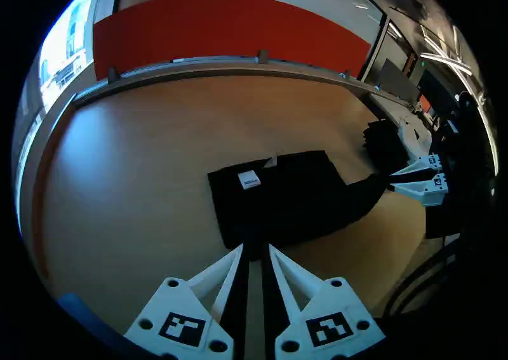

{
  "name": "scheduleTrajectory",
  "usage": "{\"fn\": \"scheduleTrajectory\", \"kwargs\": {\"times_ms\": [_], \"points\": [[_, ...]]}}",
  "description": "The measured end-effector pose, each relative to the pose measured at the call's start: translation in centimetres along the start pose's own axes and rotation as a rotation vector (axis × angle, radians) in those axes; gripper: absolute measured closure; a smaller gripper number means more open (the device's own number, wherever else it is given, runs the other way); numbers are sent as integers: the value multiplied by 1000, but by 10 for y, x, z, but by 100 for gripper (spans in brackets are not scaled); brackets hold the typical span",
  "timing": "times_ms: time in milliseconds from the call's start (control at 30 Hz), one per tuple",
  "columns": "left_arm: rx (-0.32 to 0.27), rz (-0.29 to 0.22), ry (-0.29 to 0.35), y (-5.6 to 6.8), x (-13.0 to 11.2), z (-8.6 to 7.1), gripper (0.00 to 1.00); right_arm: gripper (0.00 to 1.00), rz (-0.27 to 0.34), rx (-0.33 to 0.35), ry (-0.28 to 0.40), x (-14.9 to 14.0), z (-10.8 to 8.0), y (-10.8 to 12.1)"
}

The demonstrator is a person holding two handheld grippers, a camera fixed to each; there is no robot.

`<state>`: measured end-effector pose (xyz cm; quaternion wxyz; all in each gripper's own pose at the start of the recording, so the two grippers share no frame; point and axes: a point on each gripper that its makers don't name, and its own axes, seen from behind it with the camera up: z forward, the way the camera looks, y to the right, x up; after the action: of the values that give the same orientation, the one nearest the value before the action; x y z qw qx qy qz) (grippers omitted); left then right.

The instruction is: Fold towel

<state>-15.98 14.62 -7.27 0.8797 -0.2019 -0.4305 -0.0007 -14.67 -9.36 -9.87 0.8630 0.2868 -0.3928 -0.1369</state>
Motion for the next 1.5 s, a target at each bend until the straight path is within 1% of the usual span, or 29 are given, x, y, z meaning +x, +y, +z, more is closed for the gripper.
{"fn": "scheduleTrajectory", "kwargs": {"times_ms": [200,500,800,1033,1167,1300,1433,1500], "points": [[11,-1,-2,-11,13,25,87,86,15,-6,-19,4,24,14],[16,-25,-31,-26,18,64,87,86,36,-13,-58,0,54,26],[36,-19,-61,-36,10,93,87,86,49,-28,-88,-6,77,35],[58,-26,-48,-41,11,109,87,84,65,-53,-92,-6,95,44],[62,-31,-38,-43,16,115,78,79,71,-73,-89,-5,101,50],[70,-32,-35,-47,20,119,72,71,70,-94,-90,-5,104,56],[75,-30,-32,-50,24,122,58,60,63,-115,-92,-5,107,62],[84,-27,-29,-53,25,123,56,57,61,-125,-94,-5,108,65]]}}
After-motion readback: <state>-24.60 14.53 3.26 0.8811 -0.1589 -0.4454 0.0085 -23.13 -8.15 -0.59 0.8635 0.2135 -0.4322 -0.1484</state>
